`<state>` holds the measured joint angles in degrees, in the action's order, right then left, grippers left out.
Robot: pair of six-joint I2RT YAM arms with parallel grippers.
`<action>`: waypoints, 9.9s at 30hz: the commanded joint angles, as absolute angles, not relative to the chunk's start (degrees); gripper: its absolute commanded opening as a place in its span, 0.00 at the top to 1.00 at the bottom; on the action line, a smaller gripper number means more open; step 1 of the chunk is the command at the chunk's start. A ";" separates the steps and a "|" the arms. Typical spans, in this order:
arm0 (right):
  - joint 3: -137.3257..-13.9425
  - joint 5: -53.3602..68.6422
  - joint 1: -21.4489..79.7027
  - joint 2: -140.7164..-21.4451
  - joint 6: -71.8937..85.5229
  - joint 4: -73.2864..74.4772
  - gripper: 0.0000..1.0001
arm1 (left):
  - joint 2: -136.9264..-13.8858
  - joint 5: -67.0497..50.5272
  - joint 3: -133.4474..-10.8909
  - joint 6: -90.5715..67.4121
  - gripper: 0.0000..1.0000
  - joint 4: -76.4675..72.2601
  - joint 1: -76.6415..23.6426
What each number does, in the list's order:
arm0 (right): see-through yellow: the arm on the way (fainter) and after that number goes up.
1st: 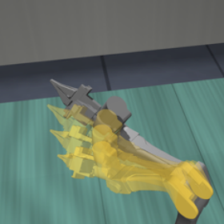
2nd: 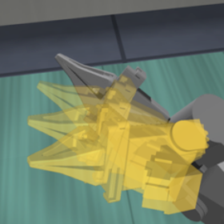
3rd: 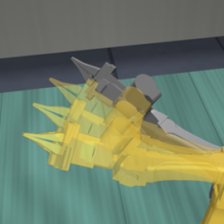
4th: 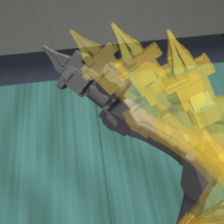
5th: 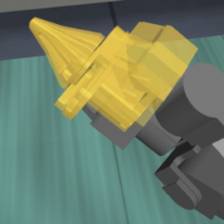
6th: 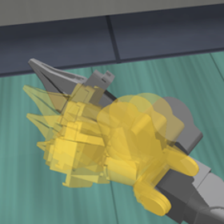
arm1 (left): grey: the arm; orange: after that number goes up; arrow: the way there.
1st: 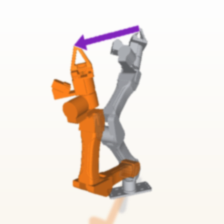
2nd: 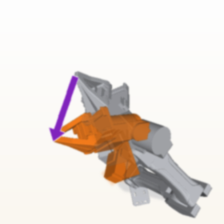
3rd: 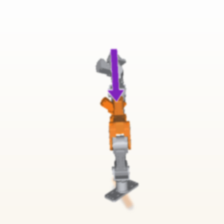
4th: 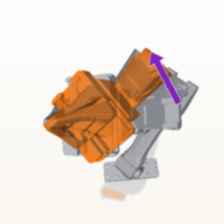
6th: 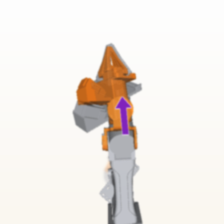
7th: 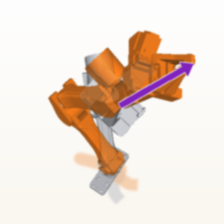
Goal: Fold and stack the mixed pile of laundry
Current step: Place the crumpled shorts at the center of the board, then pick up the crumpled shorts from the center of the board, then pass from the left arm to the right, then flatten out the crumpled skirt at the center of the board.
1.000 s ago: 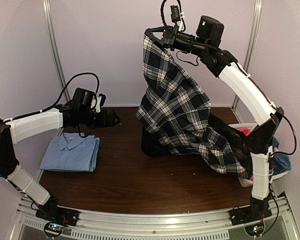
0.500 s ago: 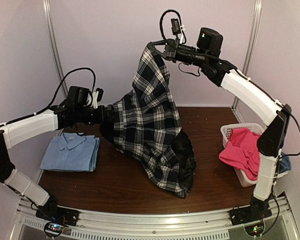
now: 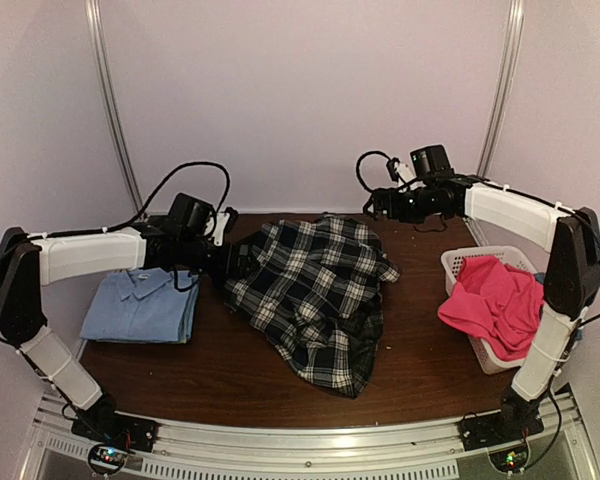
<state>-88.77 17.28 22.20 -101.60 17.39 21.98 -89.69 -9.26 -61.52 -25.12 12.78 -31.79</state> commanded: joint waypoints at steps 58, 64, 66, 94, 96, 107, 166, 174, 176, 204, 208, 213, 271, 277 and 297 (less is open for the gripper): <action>-62.15 40.17 27.30 -83.25 6.58 2.77 0.19 | -98.33 -27.00 -69.93 3.99 0.59 22.55 -30.06; -61.00 41.07 28.01 -82.97 5.27 1.15 0.19 | -96.68 -25.19 -68.24 6.04 0.74 22.23 -30.01; -61.11 41.25 28.13 -82.92 5.06 1.12 0.19 | -95.71 -24.91 -67.89 7.92 0.68 23.32 -29.97; -65.21 36.71 38.80 -86.58 -7.16 -0.56 0.18 | -82.69 -35.01 -69.50 24.44 1.00 16.61 -37.59; -67.61 36.66 40.55 -87.61 -9.25 2.46 0.17 | -82.73 -34.82 -69.69 25.57 1.00 16.95 -38.81; -75.57 40.57 45.00 -94.36 -14.08 9.92 0.25 | -82.37 -33.70 -66.12 29.85 1.00 14.97 -43.29; -85.00 36.03 41.85 -82.12 -12.98 14.26 1.00 | -106.02 -39.93 -65.02 -12.65 0.82 -29.03 -45.01; -91.40 34.04 40.00 -76.97 -12.95 12.74 1.00 | -110.68 -21.01 -75.98 -7.94 0.66 -11.46 -44.57; -89.44 34.05 36.83 -74.17 -11.24 10.59 1.00 | -105.69 -16.64 -70.37 -8.56 0.50 -12.07 -43.77; -77.82 49.03 26.24 -69.38 5.78 -3.28 1.00 | -101.79 -18.03 -62.94 -14.76 0.47 -25.43 -45.66; -78.12 50.11 26.22 -68.55 4.75 -1.09 1.00 | -101.84 -17.24 -64.00 -12.31 0.51 -23.14 -45.44; -78.89 51.67 26.19 -67.35 2.60 1.88 1.00 | -93.43 -24.36 -52.49 -12.49 0.48 -28.76 -40.52; -88.72 50.56 29.96 -64.67 -6.68 18.98 1.00 | -109.73 -12.71 -69.55 -7.79 0.17 -14.44 -55.22; -78.41 41.63 28.04 -60.53 -6.81 16.35 1.00 | -93.97 -5.37 -61.91 -0.87 0.15 -10.97 -54.33; -52.96 49.59 28.83 -54.62 5.11 4.71 1.00 | -87.17 3.09 -45.18 -25.92 0.33 -4.71 -51.77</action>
